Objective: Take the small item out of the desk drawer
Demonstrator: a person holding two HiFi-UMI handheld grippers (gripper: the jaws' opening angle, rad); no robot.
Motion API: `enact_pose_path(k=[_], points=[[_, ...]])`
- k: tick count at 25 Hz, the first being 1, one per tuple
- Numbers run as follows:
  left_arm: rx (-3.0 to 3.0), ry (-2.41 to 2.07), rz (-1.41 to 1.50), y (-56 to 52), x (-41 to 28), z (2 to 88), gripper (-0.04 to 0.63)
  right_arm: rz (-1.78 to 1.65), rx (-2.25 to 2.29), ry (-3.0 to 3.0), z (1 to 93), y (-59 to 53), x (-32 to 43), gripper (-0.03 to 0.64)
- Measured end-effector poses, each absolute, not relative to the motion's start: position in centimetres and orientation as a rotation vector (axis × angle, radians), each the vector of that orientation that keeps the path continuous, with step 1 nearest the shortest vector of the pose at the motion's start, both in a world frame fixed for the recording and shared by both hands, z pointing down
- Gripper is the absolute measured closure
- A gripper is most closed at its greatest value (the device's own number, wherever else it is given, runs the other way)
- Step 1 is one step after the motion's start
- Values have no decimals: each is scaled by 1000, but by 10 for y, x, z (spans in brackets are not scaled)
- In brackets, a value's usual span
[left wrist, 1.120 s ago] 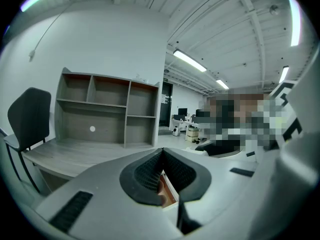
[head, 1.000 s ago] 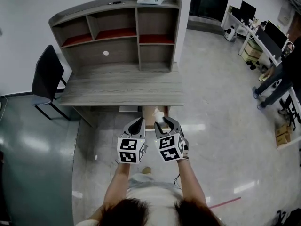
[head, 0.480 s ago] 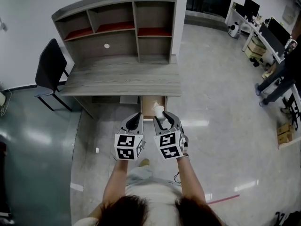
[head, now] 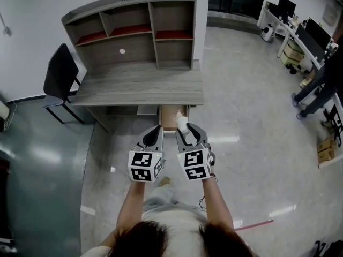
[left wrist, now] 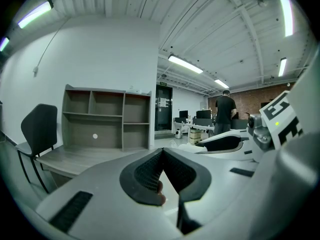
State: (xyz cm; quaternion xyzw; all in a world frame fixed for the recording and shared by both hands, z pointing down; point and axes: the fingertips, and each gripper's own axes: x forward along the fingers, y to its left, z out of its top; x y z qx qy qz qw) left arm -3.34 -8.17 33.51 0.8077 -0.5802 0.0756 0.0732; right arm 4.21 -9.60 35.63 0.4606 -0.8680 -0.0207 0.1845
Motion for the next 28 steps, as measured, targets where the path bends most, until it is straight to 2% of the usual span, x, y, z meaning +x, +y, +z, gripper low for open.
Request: enact_pose_path(k=[28], points=[[2500, -1742, 212, -6, -13, 314, 581, -160, 1374, -2545, 324, -24, 63, 456]])
